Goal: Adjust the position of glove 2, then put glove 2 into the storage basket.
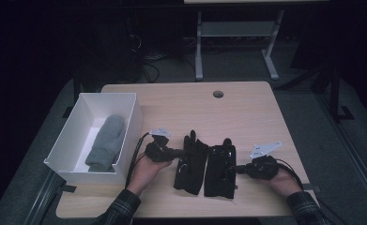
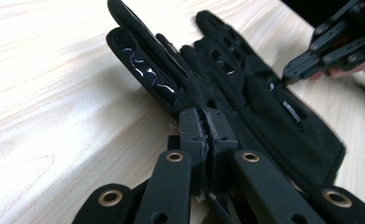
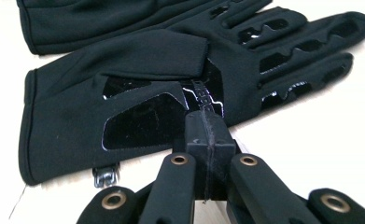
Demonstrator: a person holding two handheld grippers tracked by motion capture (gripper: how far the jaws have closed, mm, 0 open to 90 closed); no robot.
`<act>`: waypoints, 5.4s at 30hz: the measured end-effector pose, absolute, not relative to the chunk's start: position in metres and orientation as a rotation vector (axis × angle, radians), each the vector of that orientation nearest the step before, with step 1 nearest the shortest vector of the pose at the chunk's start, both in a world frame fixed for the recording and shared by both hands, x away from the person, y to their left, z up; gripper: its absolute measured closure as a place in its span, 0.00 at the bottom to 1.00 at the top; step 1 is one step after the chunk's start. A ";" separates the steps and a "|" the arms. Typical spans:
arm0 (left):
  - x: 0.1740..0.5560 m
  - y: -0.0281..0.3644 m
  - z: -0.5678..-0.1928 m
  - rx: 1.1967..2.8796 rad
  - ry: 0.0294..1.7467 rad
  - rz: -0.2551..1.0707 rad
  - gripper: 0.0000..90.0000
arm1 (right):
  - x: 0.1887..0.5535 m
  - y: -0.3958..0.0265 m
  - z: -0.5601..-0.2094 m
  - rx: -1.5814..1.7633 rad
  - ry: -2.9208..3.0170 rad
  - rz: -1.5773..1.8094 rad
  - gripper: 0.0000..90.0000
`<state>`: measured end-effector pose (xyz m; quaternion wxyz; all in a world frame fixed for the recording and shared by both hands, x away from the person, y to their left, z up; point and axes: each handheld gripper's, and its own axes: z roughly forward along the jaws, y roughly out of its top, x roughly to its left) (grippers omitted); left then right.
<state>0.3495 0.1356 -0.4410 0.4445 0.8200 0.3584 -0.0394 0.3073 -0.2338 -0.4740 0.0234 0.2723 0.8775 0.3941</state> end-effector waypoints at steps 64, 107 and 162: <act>0.340 0.103 -0.438 2.041 0.782 -0.187 0.86 | 0.313 -0.132 -0.471 0.668 2.738 1.290 1.00; 0.306 0.129 -0.441 2.356 0.746 -0.002 0.99 | 0.340 -0.197 -0.481 1.002 2.453 1.111 0.31; 0.350 0.107 -0.458 2.439 0.697 0.214 0.20 | 0.339 -0.195 -0.481 1.012 2.455 1.108 0.27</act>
